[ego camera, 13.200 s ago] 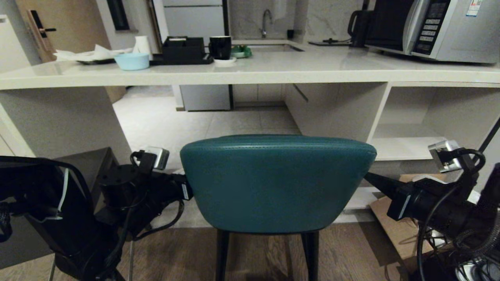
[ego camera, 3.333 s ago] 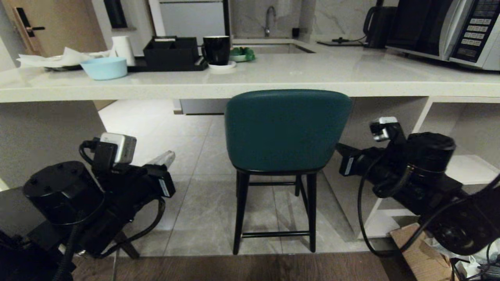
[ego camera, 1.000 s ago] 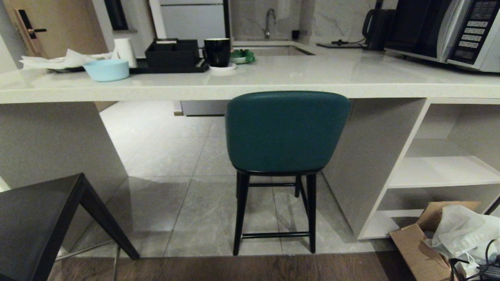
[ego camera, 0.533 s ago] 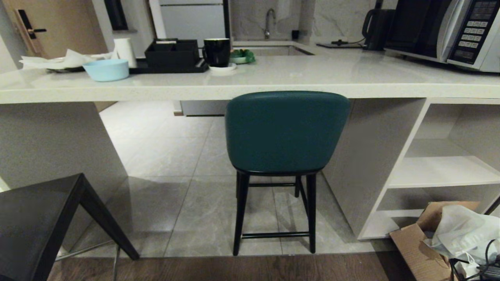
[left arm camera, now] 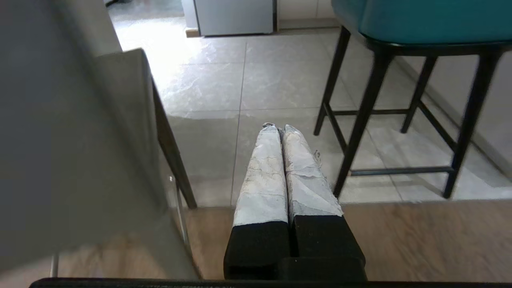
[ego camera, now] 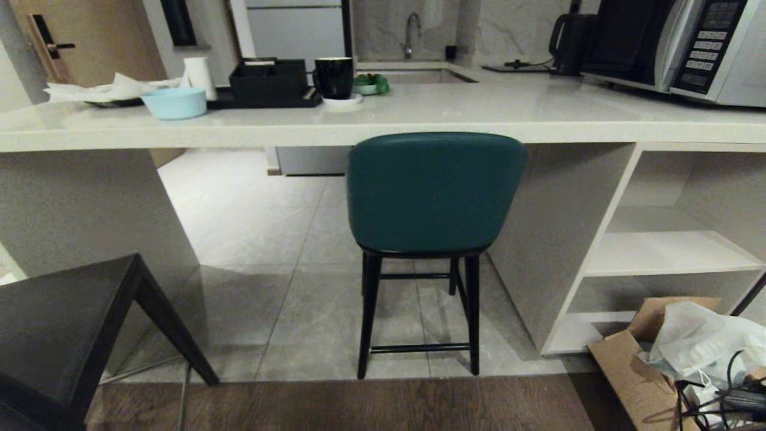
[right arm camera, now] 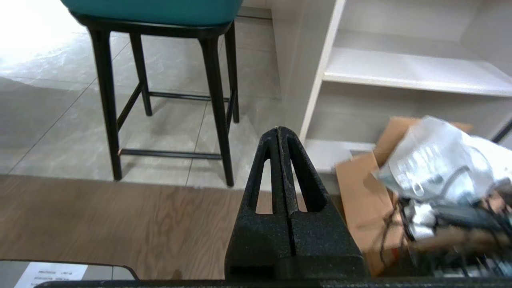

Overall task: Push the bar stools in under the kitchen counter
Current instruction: Push the gray chair back under the dining table

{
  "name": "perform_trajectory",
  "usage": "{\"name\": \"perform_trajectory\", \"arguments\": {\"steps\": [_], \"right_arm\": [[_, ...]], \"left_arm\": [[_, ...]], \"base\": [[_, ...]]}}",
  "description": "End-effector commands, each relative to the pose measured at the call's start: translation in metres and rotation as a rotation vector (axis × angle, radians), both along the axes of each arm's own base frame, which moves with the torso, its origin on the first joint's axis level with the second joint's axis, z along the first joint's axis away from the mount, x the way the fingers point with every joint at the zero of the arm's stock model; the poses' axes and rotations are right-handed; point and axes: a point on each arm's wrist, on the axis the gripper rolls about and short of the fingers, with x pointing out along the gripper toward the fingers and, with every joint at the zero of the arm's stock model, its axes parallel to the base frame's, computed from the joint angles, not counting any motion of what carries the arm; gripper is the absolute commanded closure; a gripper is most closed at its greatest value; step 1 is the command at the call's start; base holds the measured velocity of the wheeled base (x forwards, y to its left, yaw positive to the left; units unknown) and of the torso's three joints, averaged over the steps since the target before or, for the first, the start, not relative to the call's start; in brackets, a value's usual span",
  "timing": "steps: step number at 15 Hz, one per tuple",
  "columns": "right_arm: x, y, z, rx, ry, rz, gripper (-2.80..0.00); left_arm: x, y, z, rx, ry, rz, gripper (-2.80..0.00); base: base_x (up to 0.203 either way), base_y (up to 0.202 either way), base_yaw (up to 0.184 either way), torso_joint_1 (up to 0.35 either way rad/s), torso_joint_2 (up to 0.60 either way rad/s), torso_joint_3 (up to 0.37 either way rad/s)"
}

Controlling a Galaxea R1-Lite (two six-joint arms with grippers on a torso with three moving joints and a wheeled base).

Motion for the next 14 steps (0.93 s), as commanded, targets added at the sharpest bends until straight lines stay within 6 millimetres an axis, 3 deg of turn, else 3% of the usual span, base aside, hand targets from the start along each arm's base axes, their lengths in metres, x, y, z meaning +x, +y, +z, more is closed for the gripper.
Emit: {"name": "perform_trajectory", "arguments": {"steps": [1, 11, 14], "right_arm": [[-0.0001, 0.0, -0.0005, 0.003, 0.003, 0.0, 0.0], [0.0, -0.0005, -0.0003, 0.041, 0.002, -0.021, 0.0], [0.0, -0.0004, -0.0002, 0.041, 0.001, -0.019, 0.0]], "left_arm": [[0.0016, 0.0, -0.0055, -0.005, 0.021, 0.001, 0.0], [0.0016, 0.0, -0.0053, -0.003, 0.019, -0.002, 0.0], [0.0017, 0.0, -0.0053, -0.003, 0.02, -0.002, 0.0]], "base": [[-0.2, 0.0, 0.0, 0.002, 0.0, 0.005], [-0.197, 0.0, -0.002, 0.001, 0.0, 0.001], [-0.05, 0.0, 0.0, -0.001, 0.0, 0.002]]}}
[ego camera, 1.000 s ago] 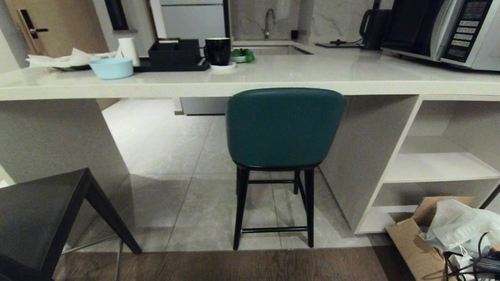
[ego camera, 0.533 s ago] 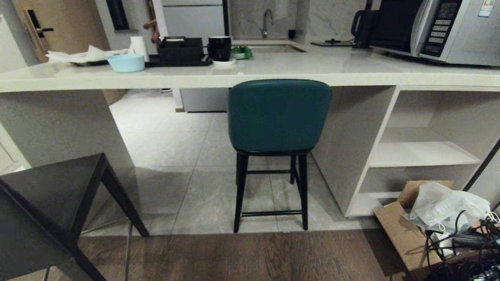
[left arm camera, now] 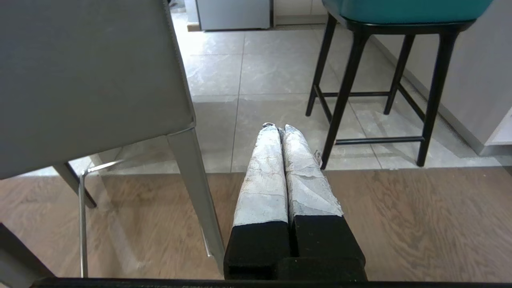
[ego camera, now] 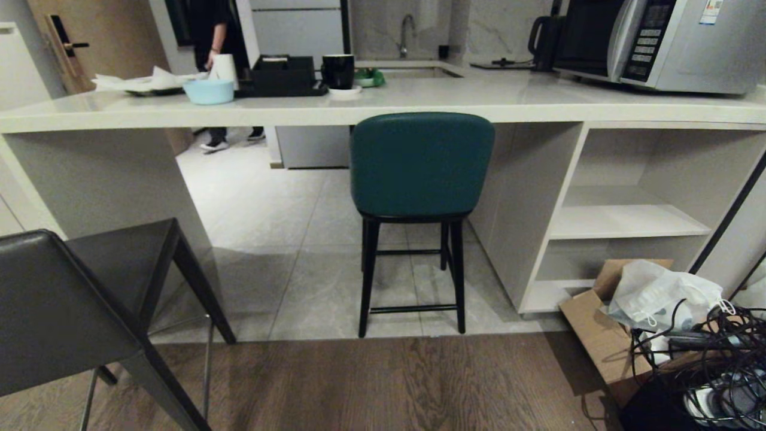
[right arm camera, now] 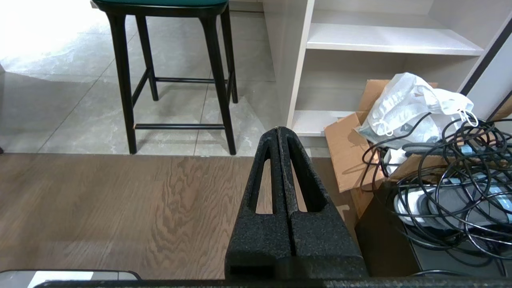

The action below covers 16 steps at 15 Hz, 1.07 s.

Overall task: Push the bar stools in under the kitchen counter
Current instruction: Push the gray chair back under the dining table

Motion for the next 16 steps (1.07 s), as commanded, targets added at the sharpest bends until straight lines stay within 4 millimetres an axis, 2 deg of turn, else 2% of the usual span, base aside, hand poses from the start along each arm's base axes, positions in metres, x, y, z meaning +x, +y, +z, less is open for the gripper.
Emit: {"name": "perform_trajectory", "arguments": {"steps": [1, 7, 16], "right_arm": [[-0.0001, 0.0, 0.0, 0.001, -0.001, 0.001, 0.0], [-0.0001, 0.0, 0.0002, 0.005, -0.002, 0.001, 0.0], [-0.0001, 0.0, 0.0003, 0.016, -0.004, 0.001, 0.0]], "left_arm": [[0.0017, 0.0, -0.0054, 0.001, 0.02, 0.001, 0.0], [0.0015, 0.0, -0.005, 0.001, 0.018, -0.002, 0.0], [0.0016, -0.0001, -0.005, 0.001, 0.019, -0.002, 0.0]], "base": [[0.0, 0.0, 0.0, 0.0, 0.0, 0.0], [0.0, 0.008, -0.002, 0.0, 0.0, 0.0], [0.0, 0.185, -0.003, 0.004, 0.0, 0.002]]}}
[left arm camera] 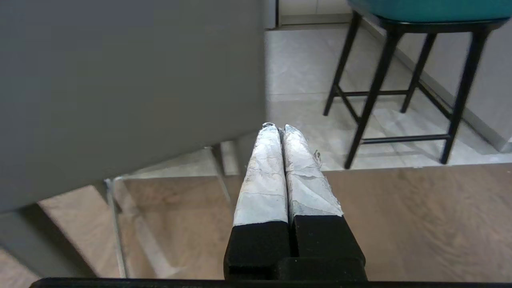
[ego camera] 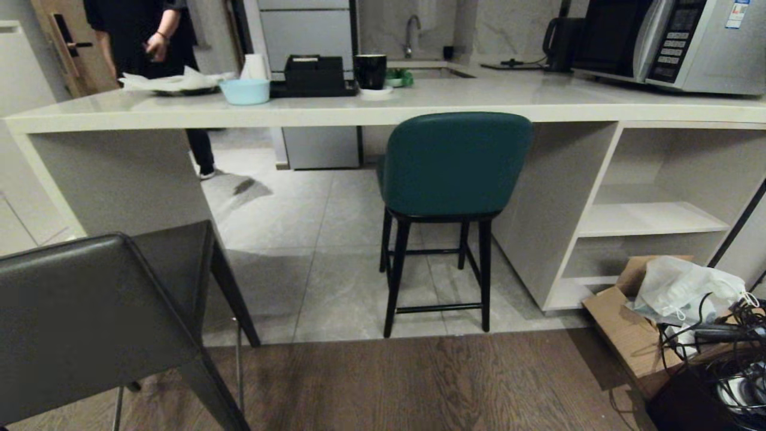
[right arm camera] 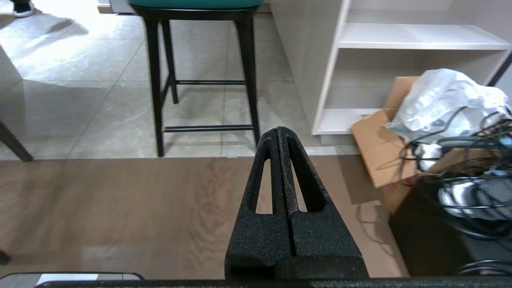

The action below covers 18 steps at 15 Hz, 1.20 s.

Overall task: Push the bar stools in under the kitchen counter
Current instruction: Push the gray chair back under the dining table

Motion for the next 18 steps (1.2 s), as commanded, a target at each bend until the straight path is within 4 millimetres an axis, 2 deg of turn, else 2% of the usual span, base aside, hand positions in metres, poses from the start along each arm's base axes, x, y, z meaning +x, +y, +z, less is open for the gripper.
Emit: {"name": "perform_trajectory", "arguments": {"steps": [1, 9, 15, 18], "right_arm": [[-0.0001, 0.0, 0.0001, -0.002, -0.002, 0.001, 0.0], [-0.0001, 0.0, 0.0001, 0.002, -0.002, 0.0, 0.0], [0.0, -0.0001, 0.0001, 0.012, -0.002, -0.005, 0.0], [0.0, -0.0002, 0.0001, 0.011, -0.002, -0.008, 0.0]], "left_arm": [[0.0016, 0.0, -0.005, 0.0, 0.019, 0.0, 0.0], [0.0016, 0.0, -0.005, 0.0, 0.019, 0.0, 0.0], [0.0017, 0.0, -0.0054, 0.0, 0.02, -0.002, 0.0], [0.0016, 0.0, -0.0051, 0.0, 0.019, 0.001, 0.0]], "base": [[0.0, 0.201, 0.002, -0.002, 0.0, 0.005], [0.0, 0.192, -0.001, 0.004, 0.0, 0.001], [-0.009, 0.015, 0.001, 0.001, 0.0, 0.0], [-0.182, 0.0, -0.001, 0.004, 0.0, 0.002]]}}
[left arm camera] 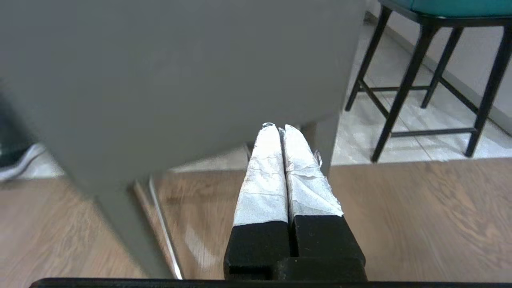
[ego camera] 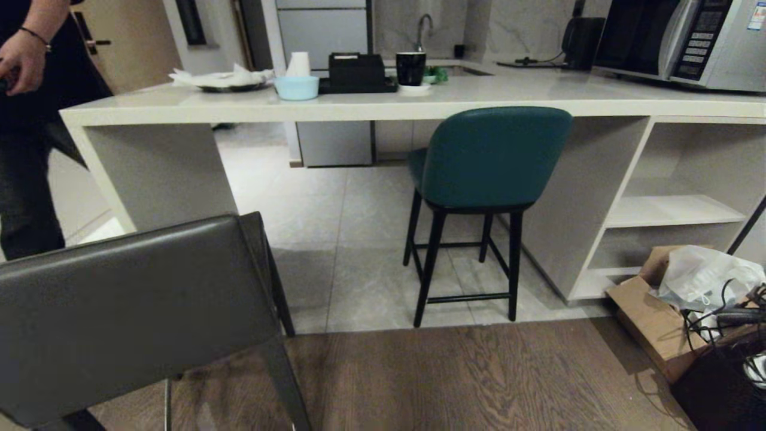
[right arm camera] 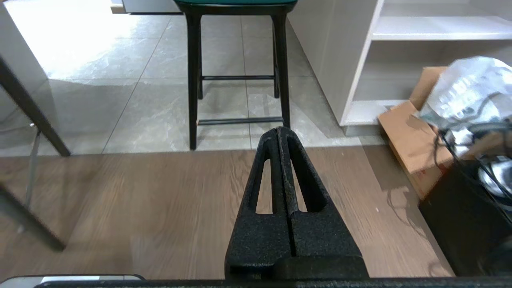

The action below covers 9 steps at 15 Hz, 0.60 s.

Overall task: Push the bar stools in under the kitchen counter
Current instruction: Push the gray chair back under the dining table

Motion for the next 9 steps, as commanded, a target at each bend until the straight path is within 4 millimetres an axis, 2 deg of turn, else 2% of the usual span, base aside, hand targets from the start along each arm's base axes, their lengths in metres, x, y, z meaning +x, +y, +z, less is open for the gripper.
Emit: {"name": "perform_trajectory", "arguments": {"steps": [1, 3, 9], "right_arm": [[0.0, 0.0, 0.0001, -0.001, -0.001, 0.0, 0.0], [0.0, 0.0, 0.0001, 0.0, -0.001, 0.0, 0.0], [0.0, 0.0, 0.0001, 0.0, -0.001, -0.001, 0.0]], "left_arm": [[0.0014, 0.0, -0.0051, 0.0, 0.018, -0.001, 0.0], [0.0015, 0.0, -0.0052, 0.0, 0.019, 0.0, 0.0], [0.0016, 0.0, -0.0055, 0.0, 0.021, 0.0, 0.0]], "base": [[-0.199, 0.0, -0.001, 0.0, 0.0, 0.004], [-0.167, 0.0, -0.004, -0.001, 0.0, 0.002], [0.0, 0.0, 0.0, 0.0, 0.0, 0.0]]}}
